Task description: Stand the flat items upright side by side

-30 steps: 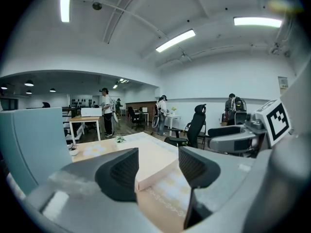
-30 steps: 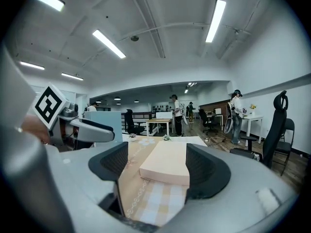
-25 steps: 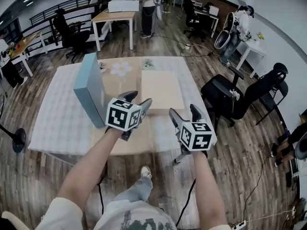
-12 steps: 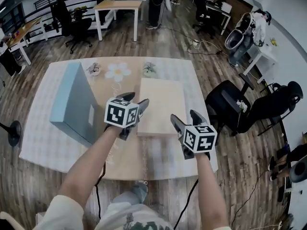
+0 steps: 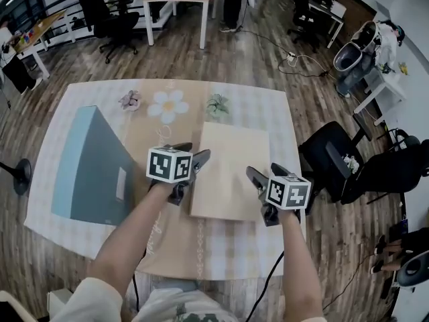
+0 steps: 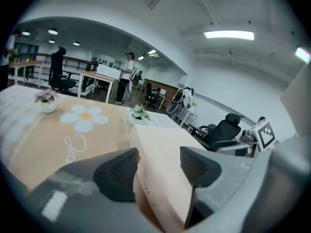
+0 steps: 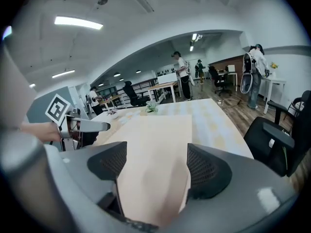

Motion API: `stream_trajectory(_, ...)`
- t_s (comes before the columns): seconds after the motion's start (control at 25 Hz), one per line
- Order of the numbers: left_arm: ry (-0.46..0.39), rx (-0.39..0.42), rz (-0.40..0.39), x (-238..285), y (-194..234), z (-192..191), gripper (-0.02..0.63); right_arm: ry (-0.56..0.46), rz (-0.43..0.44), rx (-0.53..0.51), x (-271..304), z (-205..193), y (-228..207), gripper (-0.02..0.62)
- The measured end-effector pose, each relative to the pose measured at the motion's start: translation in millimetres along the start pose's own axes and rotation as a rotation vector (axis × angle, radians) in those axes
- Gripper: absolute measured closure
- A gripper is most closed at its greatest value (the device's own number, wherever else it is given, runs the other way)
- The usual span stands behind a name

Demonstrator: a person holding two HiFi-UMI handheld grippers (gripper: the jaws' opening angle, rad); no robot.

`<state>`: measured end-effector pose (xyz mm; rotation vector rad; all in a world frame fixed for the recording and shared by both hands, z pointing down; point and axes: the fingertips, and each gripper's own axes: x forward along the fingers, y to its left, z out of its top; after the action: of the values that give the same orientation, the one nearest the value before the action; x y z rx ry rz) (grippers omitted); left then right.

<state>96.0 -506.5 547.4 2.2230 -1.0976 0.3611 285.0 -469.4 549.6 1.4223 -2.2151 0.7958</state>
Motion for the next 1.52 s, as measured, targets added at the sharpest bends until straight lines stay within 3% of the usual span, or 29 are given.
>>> stream_trajectory(0.12, 0.006, -0.069, -0.022, 17.3, 9.2, -7.8, 0.313, 0.044, 0.004, 0.022, 18.0, -2.6, -15.5, 0.195)
stream_trajectory(0.52, -0.006, -0.189, -0.127, 50.1, 16.0, -16.1, 0.310, 0.136, 0.078, 0.079, 58.9, -4.7, -32.3, 0.173)
stream_trajectory(0.72, -0.008, -0.218, -0.126, 51.0, 17.0, -19.4, 0.322, 0.170, 0.092, 0.078, 62.0, -5.7, -31.9, 0.172)
stream_trajectory(0.84, -0.001, -0.181, -0.093, 46.5, 15.7, -16.8, 0.324, 0.168, 0.081, 0.055, 59.4, -3.4, -29.1, 0.181)
stream_trajectory(1.04, -0.013, -0.154, -0.063, 27.2, 10.7, -8.0, 0.325, 0.101, 0.064, -0.018, 47.1, 9.4, -14.8, 0.192)
stream_trajectory(1.52, -0.175, -0.054, 0.070, -64.5, -35.0, 24.0, 0.336, -0.142, 0.068, -0.227, -28.6, 49.6, 41.5, 0.215)
